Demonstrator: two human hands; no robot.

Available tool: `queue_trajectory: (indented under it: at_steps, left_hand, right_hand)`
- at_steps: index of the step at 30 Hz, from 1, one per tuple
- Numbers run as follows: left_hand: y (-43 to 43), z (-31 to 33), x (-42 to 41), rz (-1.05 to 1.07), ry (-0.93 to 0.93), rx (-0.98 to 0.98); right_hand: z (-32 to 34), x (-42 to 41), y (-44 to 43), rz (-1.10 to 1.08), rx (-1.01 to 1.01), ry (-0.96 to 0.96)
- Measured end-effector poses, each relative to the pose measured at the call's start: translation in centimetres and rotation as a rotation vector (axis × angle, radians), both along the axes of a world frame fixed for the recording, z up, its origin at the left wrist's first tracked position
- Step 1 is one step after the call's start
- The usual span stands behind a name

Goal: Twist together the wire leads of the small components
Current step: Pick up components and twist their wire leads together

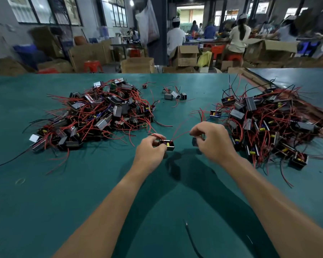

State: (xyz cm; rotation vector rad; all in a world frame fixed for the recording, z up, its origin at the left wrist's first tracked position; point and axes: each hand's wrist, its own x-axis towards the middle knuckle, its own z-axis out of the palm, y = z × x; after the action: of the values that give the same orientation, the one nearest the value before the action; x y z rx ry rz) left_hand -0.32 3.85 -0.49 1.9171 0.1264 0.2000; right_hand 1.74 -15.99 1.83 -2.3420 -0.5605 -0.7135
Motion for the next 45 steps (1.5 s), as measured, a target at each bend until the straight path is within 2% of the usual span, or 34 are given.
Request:
queue_trajectory:
  at_steps: [2, 6, 12, 16, 19, 23, 26, 31, 37, 40, 45]
  left_hand:
    - [0.2, 0.0, -0.1, 0.018, -0.037, 0.113]
    - [0.7, 0.0, -0.3, 0.065, -0.074, 0.244]
    - [0.7, 0.1, -0.5, 0.125, -0.141, 0.363]
    - [0.6, -0.1, -0.7, 0.113, -0.199, 0.44]
    - [0.6, -0.1, -0.8, 0.091, -0.197, 0.397]
    - [0.0, 0.2, -0.8, -0.11, -0.011, 0.069]
    - [-0.3, 0.3, -0.7, -0.18, 0.012, 0.107]
    - [-0.2, 0.7, -1.4, -0.056, -0.193, 0.31]
    - [-0.1, 0.6, -1.5, -0.035, -0.25, 0.305]
    - [-0.2, 0.4, -1.4, -0.025, -0.271, 0.288]
    - [-0.3, 0.2, -1.3, -0.046, -0.255, 0.301]
  right_hand:
    - [0.2, -0.5, 0.2, 0.013, 0.015, -0.017]
    - [-0.3, -1.5, 0.4, 0.073, 0.061, 0.147]
    - [-1.0, -1.1, -0.7, 0.015, 0.393, 0.204]
    - [-1.5, -1.0, -1.0, -0.02, 0.453, 0.204]
    - [-1.7, -1.0, -0.9, -0.007, 0.459, 0.189]
    - [-1.7, -1.3, -0.7, 0.03, 0.432, 0.187]
    - [-1.4, -1.6, -0.7, 0.018, 0.458, 0.187]
    - [-0.9, -1.6, -0.7, 0.011, 0.608, 0.23]
    - [-0.9, -1.2, -0.5, 0.038, 0.883, 0.39]
    - [-1.0, -0.9, -0.8, -0.007, 0.843, 0.444]
    - [-1.7, -0.8, -1.0, -0.049, 0.533, 0.381]
